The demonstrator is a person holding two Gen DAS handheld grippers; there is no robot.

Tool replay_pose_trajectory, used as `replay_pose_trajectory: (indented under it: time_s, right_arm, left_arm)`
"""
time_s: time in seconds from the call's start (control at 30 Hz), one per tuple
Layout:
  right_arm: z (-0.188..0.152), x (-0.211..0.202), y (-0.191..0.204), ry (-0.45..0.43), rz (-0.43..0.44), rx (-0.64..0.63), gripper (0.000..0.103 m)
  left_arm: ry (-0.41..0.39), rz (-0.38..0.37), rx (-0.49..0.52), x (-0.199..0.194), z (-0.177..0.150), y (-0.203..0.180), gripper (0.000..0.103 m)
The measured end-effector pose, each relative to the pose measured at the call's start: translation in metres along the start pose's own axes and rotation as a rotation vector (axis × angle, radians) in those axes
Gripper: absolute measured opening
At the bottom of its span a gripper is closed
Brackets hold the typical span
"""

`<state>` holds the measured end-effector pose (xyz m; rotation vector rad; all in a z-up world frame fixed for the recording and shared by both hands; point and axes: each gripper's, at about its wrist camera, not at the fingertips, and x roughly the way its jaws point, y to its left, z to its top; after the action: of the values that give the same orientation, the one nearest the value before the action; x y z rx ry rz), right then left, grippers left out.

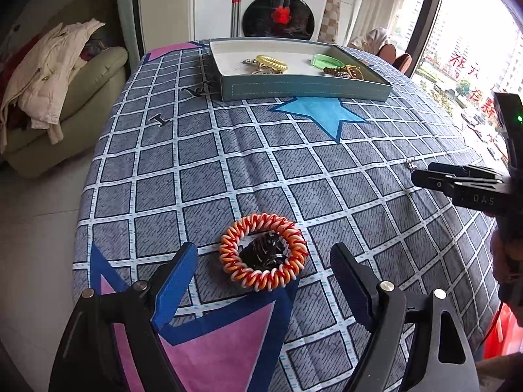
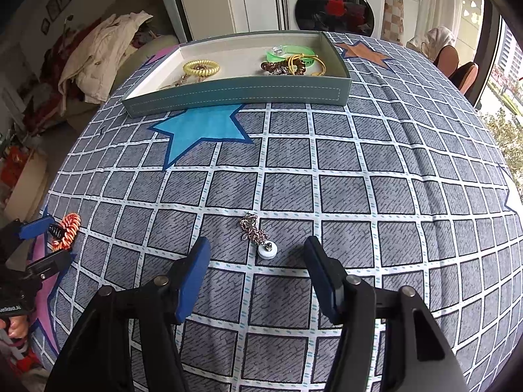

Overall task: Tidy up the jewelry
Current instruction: 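Grasp the orange-white coil bracelet with the left tool while the right tool grasps the silver charm, then carry the orange-white coil bracelet and silver charm into the tray and open both tools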

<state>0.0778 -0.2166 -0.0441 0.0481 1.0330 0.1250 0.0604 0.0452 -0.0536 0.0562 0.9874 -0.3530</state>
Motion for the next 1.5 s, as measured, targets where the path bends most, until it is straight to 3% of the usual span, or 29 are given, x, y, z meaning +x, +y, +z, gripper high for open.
replay_pose_trajectory:
  time_s: [0.13, 0.2, 0.3, 0.47, 0.57, 0.6, 0.63, 0.77, 1.2, 1.5]
  right_arm:
    - [-0.001, 0.0, 0.005, -0.004, -0.019, -0.029, 0.048]
    - [-0.002, 0.0, 0.008, -0.004, -0.027, -0.041, 0.046]
    - [-0.002, 0.001, 0.012, 0.0, -0.034, -0.06, 0.045]
    - [0.001, 0.004, 0.018, 0.004, -0.05, -0.088, 0.043]
    - [0.001, 0.003, 0.021, 0.004, -0.044, -0.092, 0.026]
    - [0.001, 0.003, 0.021, 0.004, -0.042, -0.094, 0.014]
    - [0.001, 0.003, 0.022, 0.003, -0.045, -0.096, 0.012]
    - [-0.001, 0.001, 0.022, -0.009, -0.039, -0.082, 0.012]
    - [0.015, -0.019, 0.016, -0.069, 0.005, -0.042, 0.012]
    - [0.047, -0.028, 0.005, -0.106, 0.053, -0.001, 0.012]
  left_arm:
    - [-0.005, 0.002, -0.028, 0.002, 0.0, 0.002, 0.097]
    - [0.003, -0.008, -0.039, 0.004, 0.001, 0.003, 0.084]
    - [0.009, -0.017, -0.054, 0.007, -0.001, 0.005, 0.083]
    - [0.007, -0.02, -0.052, 0.006, 0.0, 0.004, 0.073]
    - [-0.001, -0.031, -0.062, 0.005, 0.0, 0.005, 0.065]
    - [-0.006, -0.033, -0.062, 0.004, 0.001, 0.005, 0.062]
    - [-0.01, -0.033, -0.063, 0.004, 0.001, 0.005, 0.061]
    - [-0.017, -0.034, -0.066, 0.001, 0.004, 0.005, 0.054]
    - [-0.072, -0.061, -0.083, -0.016, 0.029, 0.003, 0.053]
    - [-0.104, -0.055, -0.083, -0.014, 0.067, -0.001, 0.053]
